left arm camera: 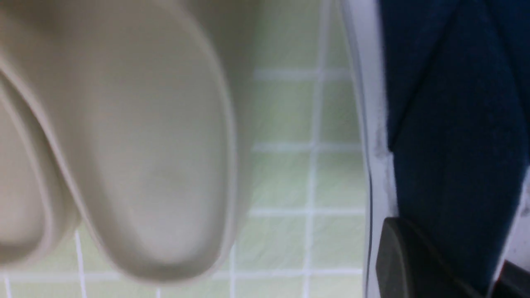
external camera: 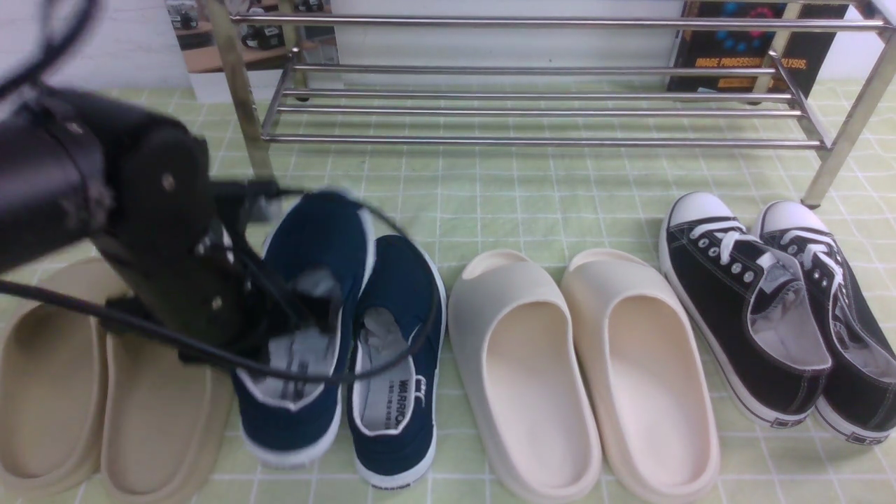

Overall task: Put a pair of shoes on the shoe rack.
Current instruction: Use the left arm to put a shoe into the shoe rack, then use the left arm to grab the shoe closest to it

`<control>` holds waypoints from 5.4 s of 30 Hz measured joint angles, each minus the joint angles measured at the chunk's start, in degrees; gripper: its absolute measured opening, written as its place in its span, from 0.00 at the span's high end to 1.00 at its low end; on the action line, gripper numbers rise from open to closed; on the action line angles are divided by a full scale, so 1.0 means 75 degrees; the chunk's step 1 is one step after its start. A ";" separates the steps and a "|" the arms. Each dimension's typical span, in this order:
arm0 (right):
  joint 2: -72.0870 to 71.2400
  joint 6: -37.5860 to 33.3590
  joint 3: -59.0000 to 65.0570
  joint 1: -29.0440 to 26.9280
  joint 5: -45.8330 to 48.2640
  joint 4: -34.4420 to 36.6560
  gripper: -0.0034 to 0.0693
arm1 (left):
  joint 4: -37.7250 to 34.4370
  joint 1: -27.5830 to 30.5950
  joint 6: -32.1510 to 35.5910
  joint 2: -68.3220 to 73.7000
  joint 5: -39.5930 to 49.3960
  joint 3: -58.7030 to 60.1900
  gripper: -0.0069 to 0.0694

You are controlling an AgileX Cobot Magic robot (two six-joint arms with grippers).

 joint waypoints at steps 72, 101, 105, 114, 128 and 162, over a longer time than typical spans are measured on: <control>0.0000 0.0000 0.0000 0.0000 0.0000 0.0000 0.62 | -0.1194 0.1046 0.1595 0.4806 0.2020 -0.8446 0.93; 0.0000 0.0000 0.0000 0.0000 0.0000 0.0000 0.62 | -0.1268 0.0985 0.1260 0.5045 -0.1296 -0.5776 0.93; 0.0000 0.0000 0.0000 0.0000 0.0000 0.0000 0.62 | -0.1356 0.0985 0.1260 0.5184 -0.1272 -0.6039 0.93; 0.0000 0.0000 0.0000 0.0000 0.0000 0.0000 0.62 | -0.0956 0.0985 0.1251 0.5307 -0.1202 -0.7006 0.93; 0.0000 0.0000 0.0000 0.0000 0.0000 0.0000 0.62 | 0.0236 0.1030 0.0840 0.5544 -0.0902 -0.7065 0.93; 0.0000 0.0000 0.0000 0.0000 0.0000 0.0000 0.62 | -0.0211 -0.1353 0.0529 -0.1075 0.0767 -0.0075 0.93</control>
